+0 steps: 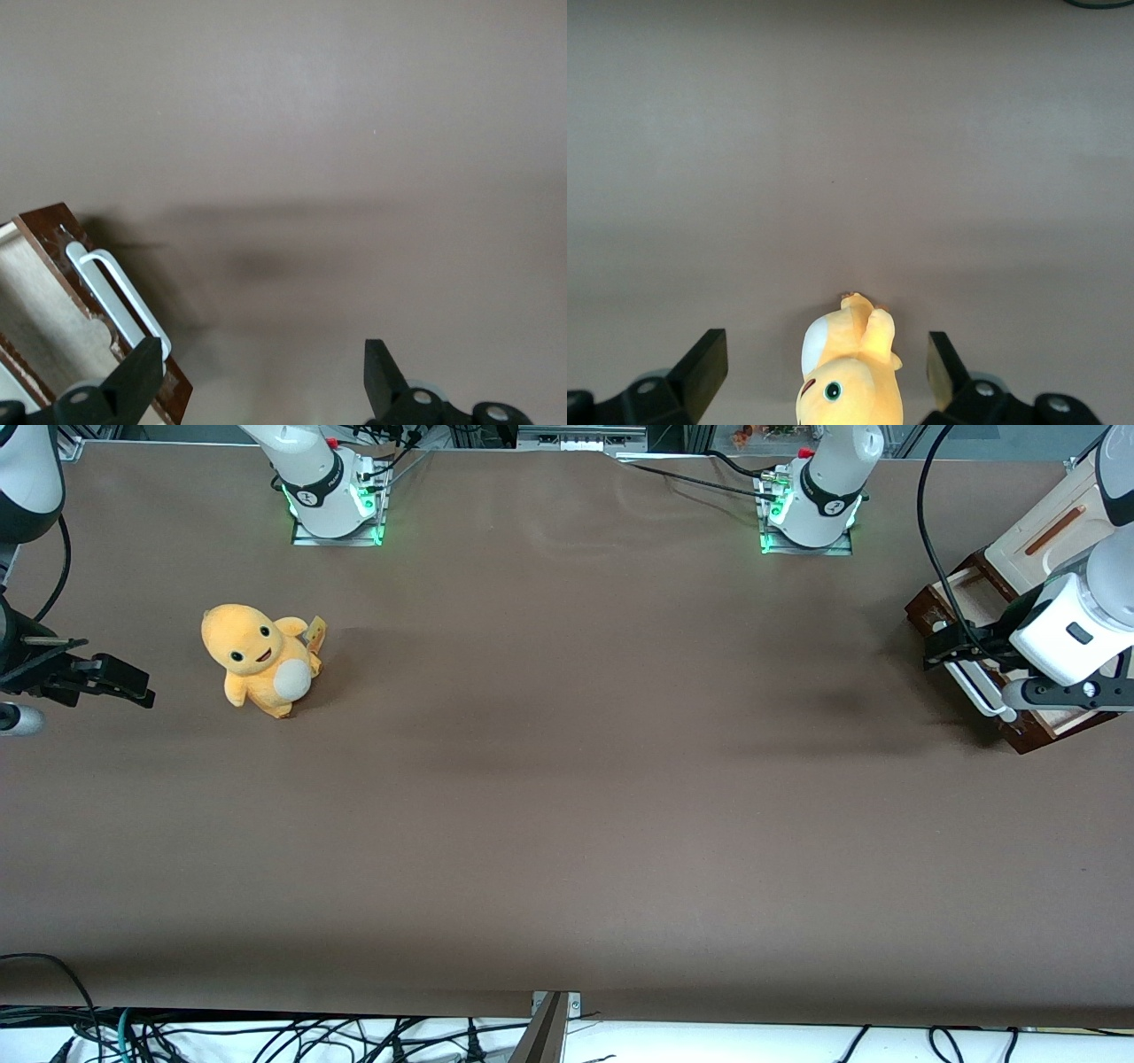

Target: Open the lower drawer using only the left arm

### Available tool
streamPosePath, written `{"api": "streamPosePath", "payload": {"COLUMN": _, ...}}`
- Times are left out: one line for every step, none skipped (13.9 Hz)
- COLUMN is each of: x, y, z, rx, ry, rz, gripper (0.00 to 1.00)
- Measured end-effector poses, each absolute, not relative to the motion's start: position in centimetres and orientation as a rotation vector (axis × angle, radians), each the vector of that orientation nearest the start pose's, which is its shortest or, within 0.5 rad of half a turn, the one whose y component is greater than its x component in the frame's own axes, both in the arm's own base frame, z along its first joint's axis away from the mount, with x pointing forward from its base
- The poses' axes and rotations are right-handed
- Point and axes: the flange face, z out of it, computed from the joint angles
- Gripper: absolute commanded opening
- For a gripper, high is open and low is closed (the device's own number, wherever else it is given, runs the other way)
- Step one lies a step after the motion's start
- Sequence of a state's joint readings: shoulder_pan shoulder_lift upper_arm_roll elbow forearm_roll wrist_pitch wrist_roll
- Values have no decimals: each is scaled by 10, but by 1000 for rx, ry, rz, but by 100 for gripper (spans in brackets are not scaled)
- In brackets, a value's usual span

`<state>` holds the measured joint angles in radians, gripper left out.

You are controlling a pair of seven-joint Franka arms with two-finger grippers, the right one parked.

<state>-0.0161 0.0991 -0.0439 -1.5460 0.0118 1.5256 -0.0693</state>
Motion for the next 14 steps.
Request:
{"api": "streamPosePath", "payload": {"x": 571, "y": -34, "z": 576, "rx": -3120, "ry": -11, "rz": 179, "gripper": 100}}
{"api": "streamPosePath", "payload": {"x": 566, "y": -35, "z": 577, "rx": -3119, "ry": -9, "rz": 175, "gripper": 100}}
{"api": "streamPosePath", "payload": {"x": 560, "y": -35, "z": 578, "rx": -3119, "ry": -9, "rz": 168, "gripper": 100}}
{"api": "streamPosePath", "payload": {"x": 556, "y": -35, "z": 579, "rx": -3120, "ry": -13, "rz": 156, "gripper": 100}}
{"api": "streamPosePath", "payload": {"x": 554, "y": -34, "z": 579, "rx": -3121, "ry": -25, "rz": 131, "gripper": 100}}
{"api": "streamPosePath", "payload": {"x": 552, "y": -34, "z": 577, "rx": -3122, "ry": -48, "rz": 108, "gripper": 100}}
{"api": "streamPosePath", "payload": {"x": 550, "y": -33, "z": 574, "rx": -3122, "ry": -67, "rz": 94, "gripper": 100}}
{"api": "streamPosePath", "payload": {"x": 549, "y": -32, "z": 573, "rx": -3122, "ry": -78, "rz": 89, "gripper": 100}}
{"api": "streamPosePath", "payload": {"x": 547, "y": -32, "z": 572, "rx": -3124, "ry": -81, "rz": 87, "gripper": 100}}
{"api": "streamPosePath", "payload": {"x": 546, "y": -33, "z": 571, "rx": -3133, "ry": -84, "rz": 89, "gripper": 100}}
{"api": "streamPosePath", "payload": {"x": 545, "y": -33, "z": 570, "rx": -3139, "ry": -77, "rz": 91, "gripper": 100}}
{"api": "streamPosePath", "payload": {"x": 545, "y": -33, "z": 570, "rx": -3141, "ry": -53, "rz": 92, "gripper": 100}}
{"api": "streamPosePath", "payload": {"x": 545, "y": -33, "z": 570, "rx": -3142, "ry": -17, "rz": 92, "gripper": 100}}
{"api": "streamPosePath", "payload": {"x": 545, "y": -32, "z": 570, "rx": -3142, "ry": 9, "rz": 92, "gripper": 100}}
